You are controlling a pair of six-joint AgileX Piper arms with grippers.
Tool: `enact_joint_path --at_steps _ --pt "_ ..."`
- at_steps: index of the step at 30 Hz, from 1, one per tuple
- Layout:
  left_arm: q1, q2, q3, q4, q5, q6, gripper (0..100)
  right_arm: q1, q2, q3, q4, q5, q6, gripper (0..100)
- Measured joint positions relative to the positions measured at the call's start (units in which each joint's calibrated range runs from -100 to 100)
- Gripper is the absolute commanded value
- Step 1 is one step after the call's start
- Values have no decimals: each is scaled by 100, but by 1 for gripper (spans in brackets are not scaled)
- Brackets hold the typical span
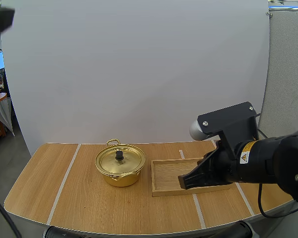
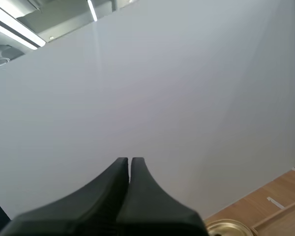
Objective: Open the pot, put the pineapple inside, and close it
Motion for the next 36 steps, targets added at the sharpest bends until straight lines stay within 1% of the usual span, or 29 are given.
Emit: enact_joint_path --at_steps 5,8,12,15,18,22,27,33,36 --pt "0 -714 954 0 -8 -329 0 -143 -285 0 11 -329 0 0" --pt "0 -1041 1432 0 -324 -582 0 -230 -371 0 11 -531 0 0" --pt "0 -1143 2180 0 -1254 -1068 0 -371 -505 0 34 -1077 0 0" --pt "0 -1143 2681 0 -2005 -1310 0 -477 -653 0 178 -1910 0 0" --pt "31 -1137 3008 0 -2576 -1415 0 -584 -763 0 269 -2582 0 0" --pt "158 -1137 3598 0 -3480 -1666 0 -781 -865 0 493 -3648 0 0" --pt "297 -1126 4371 0 -4572 -2025 0 -908 -879 90 609 -4618 0 0" --pt "447 -1126 5478 0 -6014 -2123 0 -922 -888 891 632 -5552 0 0" --pt "463 -1126 5959 0 -6490 -2131 0 -922 -888 1327 632 -5822 0 0"
